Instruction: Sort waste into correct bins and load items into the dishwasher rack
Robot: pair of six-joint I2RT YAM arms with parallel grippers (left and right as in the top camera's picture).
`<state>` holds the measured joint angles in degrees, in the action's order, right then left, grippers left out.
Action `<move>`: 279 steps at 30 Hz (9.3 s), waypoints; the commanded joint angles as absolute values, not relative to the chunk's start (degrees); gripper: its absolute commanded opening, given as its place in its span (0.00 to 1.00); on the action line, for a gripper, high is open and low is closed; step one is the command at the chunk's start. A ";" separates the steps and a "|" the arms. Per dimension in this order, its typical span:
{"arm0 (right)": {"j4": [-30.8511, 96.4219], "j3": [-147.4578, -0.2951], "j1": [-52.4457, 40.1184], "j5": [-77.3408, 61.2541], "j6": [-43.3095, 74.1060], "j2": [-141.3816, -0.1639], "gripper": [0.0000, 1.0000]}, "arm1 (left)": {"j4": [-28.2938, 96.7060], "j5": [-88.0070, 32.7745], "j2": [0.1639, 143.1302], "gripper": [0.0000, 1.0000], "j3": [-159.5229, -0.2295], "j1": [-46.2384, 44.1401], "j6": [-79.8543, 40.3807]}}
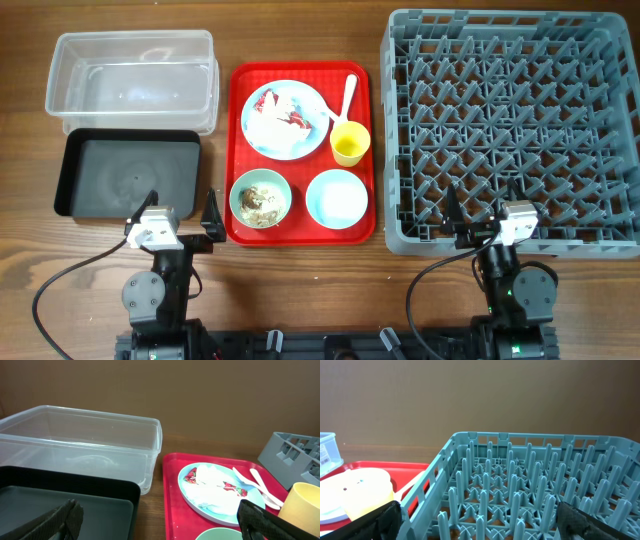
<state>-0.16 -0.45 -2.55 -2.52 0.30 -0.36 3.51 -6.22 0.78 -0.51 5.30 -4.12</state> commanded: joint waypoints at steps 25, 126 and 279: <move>-0.30 -0.30 -2.28 -1.56 0.16 -0.80 1.00 | 3.92 -5.89 0.38 1.00 -0.32 5.26 -3.84; 44.01 -69.36 -2.28 -17.58 -0.93 -78.15 1.00 | 54.52 -14.28 103.33 1.00 -92.79 -15.64 -4.91; 46.83 -68.86 -2.28 -18.11 0.19 -78.46 1.00 | 58.41 -3.16 123.52 1.00 -116.22 7.40 -9.91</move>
